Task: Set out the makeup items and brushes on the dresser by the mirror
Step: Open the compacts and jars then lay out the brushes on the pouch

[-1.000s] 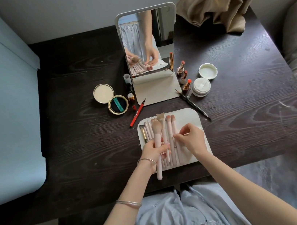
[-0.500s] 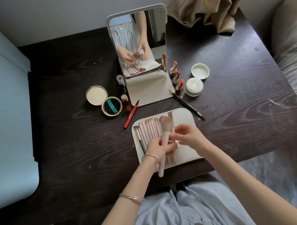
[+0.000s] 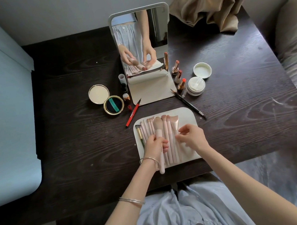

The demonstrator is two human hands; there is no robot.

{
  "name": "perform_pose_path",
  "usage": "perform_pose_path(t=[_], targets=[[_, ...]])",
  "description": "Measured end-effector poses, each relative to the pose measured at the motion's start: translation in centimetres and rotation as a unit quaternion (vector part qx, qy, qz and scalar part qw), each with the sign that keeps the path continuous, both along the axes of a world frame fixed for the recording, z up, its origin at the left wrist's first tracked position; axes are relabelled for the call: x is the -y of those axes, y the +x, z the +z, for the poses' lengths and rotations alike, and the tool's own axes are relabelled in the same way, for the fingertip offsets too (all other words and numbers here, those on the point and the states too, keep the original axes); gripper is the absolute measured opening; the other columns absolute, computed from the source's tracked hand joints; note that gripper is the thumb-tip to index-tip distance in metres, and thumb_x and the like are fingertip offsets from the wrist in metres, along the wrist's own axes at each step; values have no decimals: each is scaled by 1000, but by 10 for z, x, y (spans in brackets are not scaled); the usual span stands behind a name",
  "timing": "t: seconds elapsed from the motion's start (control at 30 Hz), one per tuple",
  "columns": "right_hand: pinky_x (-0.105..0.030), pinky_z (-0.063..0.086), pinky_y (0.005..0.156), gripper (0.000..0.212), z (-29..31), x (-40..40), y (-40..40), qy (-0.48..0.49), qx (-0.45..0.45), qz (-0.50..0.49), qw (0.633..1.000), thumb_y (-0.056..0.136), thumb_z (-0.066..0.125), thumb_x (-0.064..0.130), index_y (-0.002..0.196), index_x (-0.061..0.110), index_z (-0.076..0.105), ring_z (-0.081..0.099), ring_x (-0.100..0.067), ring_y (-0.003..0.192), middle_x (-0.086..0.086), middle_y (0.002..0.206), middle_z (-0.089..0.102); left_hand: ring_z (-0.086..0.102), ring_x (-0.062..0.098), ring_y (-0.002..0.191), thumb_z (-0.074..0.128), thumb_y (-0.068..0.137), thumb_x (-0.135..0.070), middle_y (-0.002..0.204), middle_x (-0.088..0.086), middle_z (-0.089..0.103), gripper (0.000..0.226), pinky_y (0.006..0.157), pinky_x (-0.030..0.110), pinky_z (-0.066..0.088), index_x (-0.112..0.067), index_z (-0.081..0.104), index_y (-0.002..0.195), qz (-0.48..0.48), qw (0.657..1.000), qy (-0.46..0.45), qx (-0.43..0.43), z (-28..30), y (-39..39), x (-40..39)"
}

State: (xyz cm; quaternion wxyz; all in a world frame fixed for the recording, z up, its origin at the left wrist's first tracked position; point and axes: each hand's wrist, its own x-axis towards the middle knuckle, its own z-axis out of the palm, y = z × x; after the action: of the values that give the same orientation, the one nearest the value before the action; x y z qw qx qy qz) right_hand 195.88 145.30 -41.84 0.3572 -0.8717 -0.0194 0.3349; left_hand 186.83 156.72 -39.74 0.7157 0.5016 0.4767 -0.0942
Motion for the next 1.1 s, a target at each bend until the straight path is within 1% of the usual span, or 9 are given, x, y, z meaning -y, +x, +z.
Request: perform_pose_path(t=[0.2, 0.33, 0.5, 0.7, 0.77, 0.83, 0.9, 0.97, 1.1], targets=[[-24, 41, 61, 21, 2, -1, -2, -41, 20, 27, 999, 83, 66, 24, 99, 14, 58, 65, -15, 77, -3, 88, 69, 63, 18, 95, 58, 88, -13, 100, 11, 65, 18, 86, 29, 52, -6, 60, 104, -6, 1000, 6, 5, -1, -4, 1], [-25, 38, 66, 18, 12, -1, -4, -54, 90, 62, 993, 89, 60, 31, 96, 14, 58, 57, -13, 78, 5, 86, 60, 59, 14, 99, 66, 85, -22, 107, 4, 65, 30, 78, 22, 47, -11, 60, 113, -32, 998, 51, 7, -1, -1, 1], [-12, 46, 60, 24, 37, 4, -3, 106, -63, 118, 985, 82, 70, 35, 89, 13, 65, 59, -6, 64, 1, 84, 68, 62, 15, 95, 63, 87, -19, 102, 2, 67, 26, 77, 21, 51, -14, 63, 113, -44, 995, 78, 33, 5, 11, 6], [-9, 42, 55, 12, 35, 14, 11, 61, -82, 159, 982, 79, 73, 25, 83, 17, 65, 59, -4, 69, 4, 78, 65, 65, 7, 85, 64, 87, -15, 97, 1, 68, 30, 65, 11, 53, -8, 64, 115, -75, 995, 40, 57, 9, 16, 11], [-11, 45, 53, 8, 29, 18, 15, 56, -70, 131, 987, 79, 72, 22, 79, 18, 65, 61, -8, 70, 3, 75, 66, 64, 8, 88, 65, 86, -18, 99, -1, 67, 32, 73, 14, 53, -10, 63, 117, -98, 991, 76, 56, 7, 14, 12], [-9, 46, 52, 9, 23, 22, 19, 46, -51, 75, 995, 79, 73, 19, 76, 14, 65, 60, -8, 65, 2, 69, 64, 57, 6, 86, 68, 83, -23, 97, -7, 61, 29, 75, 13, 47, -16, 65, 111, -177, 959, 217, 45, 3, 8, 8], [-10, 47, 55, 13, 17, 25, 21, 26, -47, 43, 998, 78, 73, 20, 75, 11, 66, 60, -6, 60, 2, 64, 63, 48, 6, 86, 71, 79, -24, 95, -8, 52, 26, 78, 16, 41, -22, 64, 104, -294, 889, 347, 44, -2, 0, 3], [-20, 52, 65, 12, 10, 26, 20, 10, -50, 26, 998, 78, 73, 19, 75, 10, 66, 60, -9, 61, 1, 63, 64, 43, 10, 96, 73, 76, -26, 98, -4, 48, 31, 86, 20, 38, -25, 62, 106, -388, 830, 397, 48, -8, -9, -1], [-31, 56, 75, 13, 2, 23, 13, -1, -42, 4, 999, 78, 74, 19, 79, 7, 67, 62, -12, 65, 0, 66, 65, 41, 13, 101, 75, 72, -36, 107, -3, 47, 45, 89, 25, 40, -27, 58, 113, -471, 762, 439, 69, -13, -17, 1]])
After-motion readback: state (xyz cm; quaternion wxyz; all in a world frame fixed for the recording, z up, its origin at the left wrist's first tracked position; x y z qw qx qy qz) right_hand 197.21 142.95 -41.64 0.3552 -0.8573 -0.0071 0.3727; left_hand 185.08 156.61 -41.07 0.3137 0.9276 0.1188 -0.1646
